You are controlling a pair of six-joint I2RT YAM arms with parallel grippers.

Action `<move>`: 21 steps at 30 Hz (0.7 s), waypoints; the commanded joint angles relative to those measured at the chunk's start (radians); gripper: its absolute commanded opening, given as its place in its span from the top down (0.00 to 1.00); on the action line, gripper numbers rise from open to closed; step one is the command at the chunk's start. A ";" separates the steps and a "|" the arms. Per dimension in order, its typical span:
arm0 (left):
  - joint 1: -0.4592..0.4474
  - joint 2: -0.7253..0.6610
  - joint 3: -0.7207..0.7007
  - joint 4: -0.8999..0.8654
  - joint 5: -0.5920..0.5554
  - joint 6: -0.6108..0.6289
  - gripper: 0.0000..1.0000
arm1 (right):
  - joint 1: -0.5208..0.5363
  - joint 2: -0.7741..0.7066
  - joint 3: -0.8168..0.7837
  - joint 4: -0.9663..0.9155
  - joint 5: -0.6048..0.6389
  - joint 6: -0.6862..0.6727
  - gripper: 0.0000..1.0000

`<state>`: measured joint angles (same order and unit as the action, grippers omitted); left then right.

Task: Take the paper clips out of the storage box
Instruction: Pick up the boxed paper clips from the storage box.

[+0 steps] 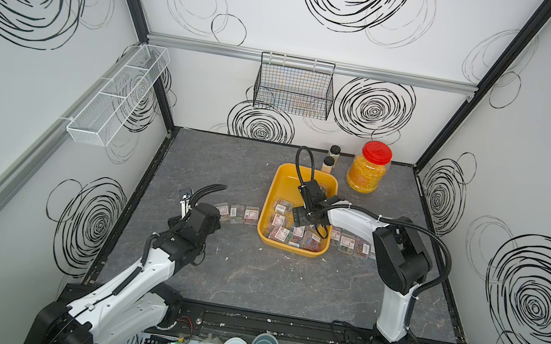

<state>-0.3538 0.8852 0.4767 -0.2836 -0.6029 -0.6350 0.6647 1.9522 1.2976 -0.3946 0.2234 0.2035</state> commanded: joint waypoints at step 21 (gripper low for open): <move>0.026 -0.052 -0.027 0.036 0.025 0.010 0.03 | -0.025 -0.047 -0.052 -0.080 -0.049 -0.132 0.13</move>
<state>-0.3378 0.8425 0.4595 -0.2810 -0.5762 -0.6342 0.6510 1.8553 1.2297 -0.4366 0.1513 0.0956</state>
